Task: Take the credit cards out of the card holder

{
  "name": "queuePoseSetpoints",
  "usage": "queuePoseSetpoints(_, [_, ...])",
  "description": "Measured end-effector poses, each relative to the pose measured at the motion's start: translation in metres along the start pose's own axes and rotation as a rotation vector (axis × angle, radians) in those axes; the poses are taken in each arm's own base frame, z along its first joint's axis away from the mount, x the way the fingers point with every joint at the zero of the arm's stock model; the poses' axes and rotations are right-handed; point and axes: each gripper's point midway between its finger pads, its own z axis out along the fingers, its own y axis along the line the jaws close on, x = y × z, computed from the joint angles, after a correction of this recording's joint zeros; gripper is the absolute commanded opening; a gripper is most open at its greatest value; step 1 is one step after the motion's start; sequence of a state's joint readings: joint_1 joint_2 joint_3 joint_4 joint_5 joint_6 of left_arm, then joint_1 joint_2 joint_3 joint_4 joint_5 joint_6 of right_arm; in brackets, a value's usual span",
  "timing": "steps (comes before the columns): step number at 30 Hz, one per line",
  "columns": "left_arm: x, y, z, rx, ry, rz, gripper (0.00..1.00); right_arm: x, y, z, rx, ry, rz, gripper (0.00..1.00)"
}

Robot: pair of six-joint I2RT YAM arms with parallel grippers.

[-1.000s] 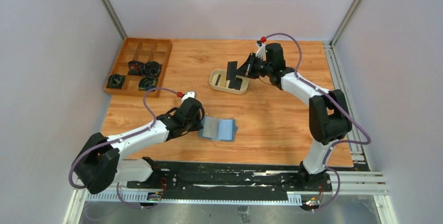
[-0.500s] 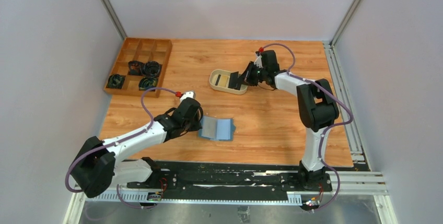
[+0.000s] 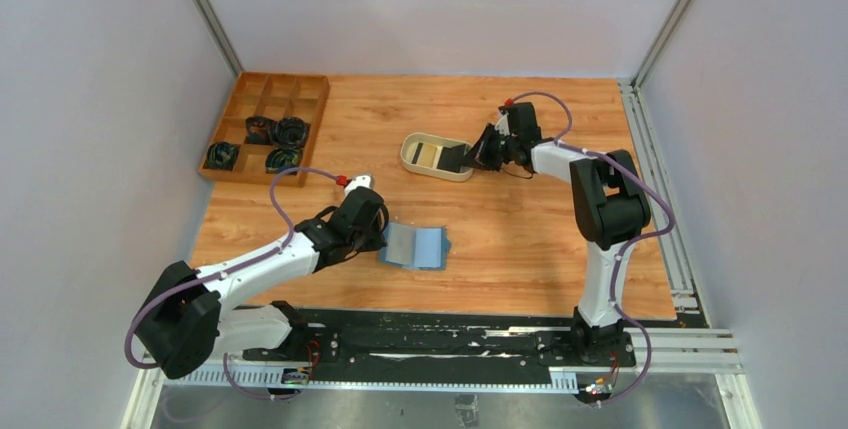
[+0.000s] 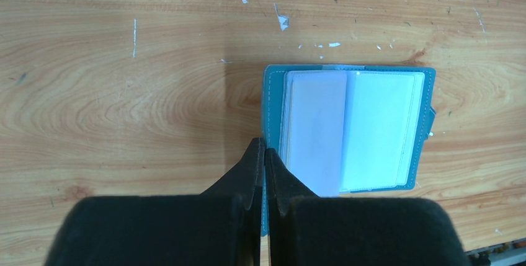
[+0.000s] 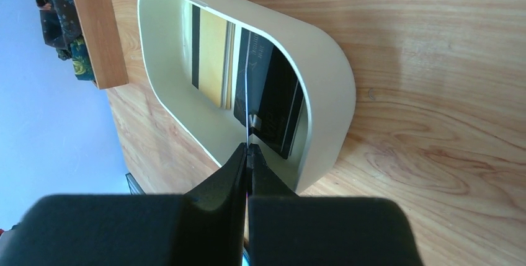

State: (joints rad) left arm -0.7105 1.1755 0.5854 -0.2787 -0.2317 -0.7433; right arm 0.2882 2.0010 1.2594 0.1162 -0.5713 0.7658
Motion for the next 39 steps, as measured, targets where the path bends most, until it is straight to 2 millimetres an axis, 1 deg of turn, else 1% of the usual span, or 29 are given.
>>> queuePoseSetpoints(2, [0.0, 0.0, 0.0, 0.0, 0.0, 0.0, 0.0, 0.001, -0.002, -0.001, 0.008, 0.007, 0.003, 0.07])
queuePoseSetpoints(12, [0.0, 0.0, 0.0, 0.0, 0.0, 0.0, 0.0, 0.0, -0.001, -0.004, 0.039, 0.049, -0.021, 0.22])
queuePoseSetpoints(16, [0.0, 0.0, 0.0, 0.0, 0.0, 0.0, 0.0, 0.0, 0.0, -0.006, 0.05, 0.061, -0.033, 0.34])
queuePoseSetpoints(18, [0.0, 0.0, 0.0, 0.0, 0.0, 0.0, 0.0, -0.001, 0.001, -0.008, 0.056, 0.067, -0.04, 0.38])
queuePoseSetpoints(20, [0.0, 0.0, 0.0, -0.001, 0.0, 0.0, 0.0, -0.005, 0.004, -0.01, 0.065, 0.069, -0.059, 0.48])
queuePoseSetpoints(22, [0.0, 0.001, 0.0, -0.004, 0.001, 0.001, 0.0, -0.009, 0.007, -0.013, 0.076, 0.067, -0.075, 0.5])
queuePoseSetpoints(25, [0.001, 0.003, 0.0, -0.014, 0.004, 0.006, 0.0, -0.02, 0.018, -0.018, 0.075, 0.052, -0.098, 0.51])
queuePoseSetpoints(28, [0.001, 0.004, -0.001, -0.017, 0.002, 0.007, 0.0, -0.036, 0.04, -0.031, 0.059, 0.015, -0.15, 0.55])
queuePoseSetpoints(29, [0.001, 0.004, -0.002, -0.017, 0.0, 0.007, 0.0, -0.04, 0.047, -0.036, 0.054, 0.0, -0.172, 0.57])
queuePoseSetpoints(31, [0.0, 0.004, -0.002, -0.016, -0.003, 0.008, 0.0, -0.045, 0.067, -0.053, 0.047, -0.038, -0.239, 0.62])
queuePoseSetpoints(32, [-0.001, 0.004, -0.002, -0.016, -0.005, 0.008, 0.0, -0.044, 0.076, -0.062, 0.047, -0.056, -0.276, 0.7])
queuePoseSetpoints(33, [-0.001, 0.004, -0.003, -0.014, -0.007, 0.008, 0.0, -0.04, 0.088, -0.07, 0.046, -0.074, -0.323, 0.74])
queuePoseSetpoints(34, [-0.002, 0.003, -0.003, -0.009, -0.011, 0.007, 0.0, -0.03, 0.101, -0.077, 0.045, -0.088, -0.378, 0.75])
queuePoseSetpoints(35, [-0.004, 0.001, -0.004, -0.004, -0.016, 0.005, 0.0, -0.016, 0.114, -0.081, 0.041, -0.091, -0.429, 0.76])
queuePoseSetpoints(36, [-0.006, 0.0, -0.005, 0.006, -0.025, 0.002, 0.0, 0.002, 0.125, -0.083, 0.036, -0.088, -0.482, 0.76])
queuePoseSetpoints(37, [-0.008, -0.002, -0.006, 0.017, -0.037, -0.003, 0.0, 0.031, 0.137, -0.083, 0.02, -0.068, -0.541, 0.77])
queuePoseSetpoints(38, [-0.01, -0.004, -0.007, 0.028, -0.046, -0.006, 0.0, 0.049, 0.141, -0.082, 0.017, -0.047, -0.57, 0.77])
queuePoseSetpoints(39, [-0.011, -0.005, -0.007, 0.036, -0.052, -0.009, 0.0, 0.077, 0.143, -0.079, 0.007, -0.011, -0.604, 0.77])
